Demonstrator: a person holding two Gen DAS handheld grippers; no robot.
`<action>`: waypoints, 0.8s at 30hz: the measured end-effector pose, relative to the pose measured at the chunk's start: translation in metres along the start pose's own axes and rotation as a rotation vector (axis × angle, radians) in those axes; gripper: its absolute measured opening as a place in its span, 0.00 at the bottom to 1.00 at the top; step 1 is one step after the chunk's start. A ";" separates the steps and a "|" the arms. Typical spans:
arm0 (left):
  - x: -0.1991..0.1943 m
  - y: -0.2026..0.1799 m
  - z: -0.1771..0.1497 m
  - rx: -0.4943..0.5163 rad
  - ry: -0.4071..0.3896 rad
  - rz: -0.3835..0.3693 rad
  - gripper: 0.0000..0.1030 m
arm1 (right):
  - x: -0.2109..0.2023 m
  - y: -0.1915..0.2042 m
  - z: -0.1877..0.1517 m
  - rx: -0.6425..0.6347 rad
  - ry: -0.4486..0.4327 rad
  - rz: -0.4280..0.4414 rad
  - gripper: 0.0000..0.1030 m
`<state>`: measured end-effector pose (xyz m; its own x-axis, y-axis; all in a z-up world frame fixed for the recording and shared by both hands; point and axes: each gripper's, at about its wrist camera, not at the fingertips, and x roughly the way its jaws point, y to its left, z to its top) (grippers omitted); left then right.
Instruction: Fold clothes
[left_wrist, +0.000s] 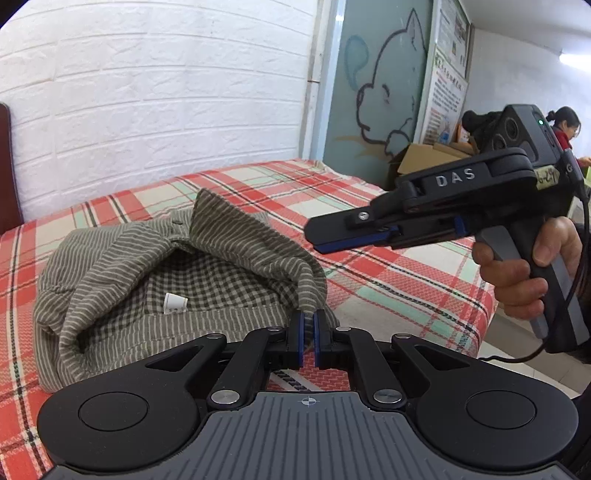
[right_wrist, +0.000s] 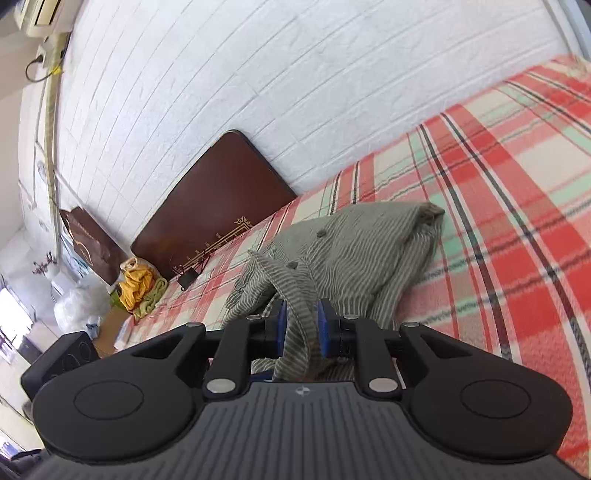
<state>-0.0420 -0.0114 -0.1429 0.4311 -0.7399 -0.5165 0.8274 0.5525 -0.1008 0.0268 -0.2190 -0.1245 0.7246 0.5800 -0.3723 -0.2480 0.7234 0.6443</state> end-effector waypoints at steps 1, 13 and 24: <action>-0.001 0.000 0.000 0.000 -0.001 0.001 0.02 | 0.003 0.001 0.002 -0.011 0.005 -0.002 0.21; 0.000 0.002 -0.012 -0.008 0.037 0.028 0.02 | 0.037 -0.047 0.008 0.381 0.105 0.104 0.06; 0.005 0.013 0.000 -0.108 -0.004 0.015 0.58 | 0.028 -0.051 0.002 0.362 0.122 0.050 0.08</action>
<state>-0.0291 -0.0077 -0.1471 0.4445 -0.7328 -0.5151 0.7774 0.6013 -0.1845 0.0612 -0.2400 -0.1663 0.6303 0.6671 -0.3971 -0.0221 0.5267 0.8498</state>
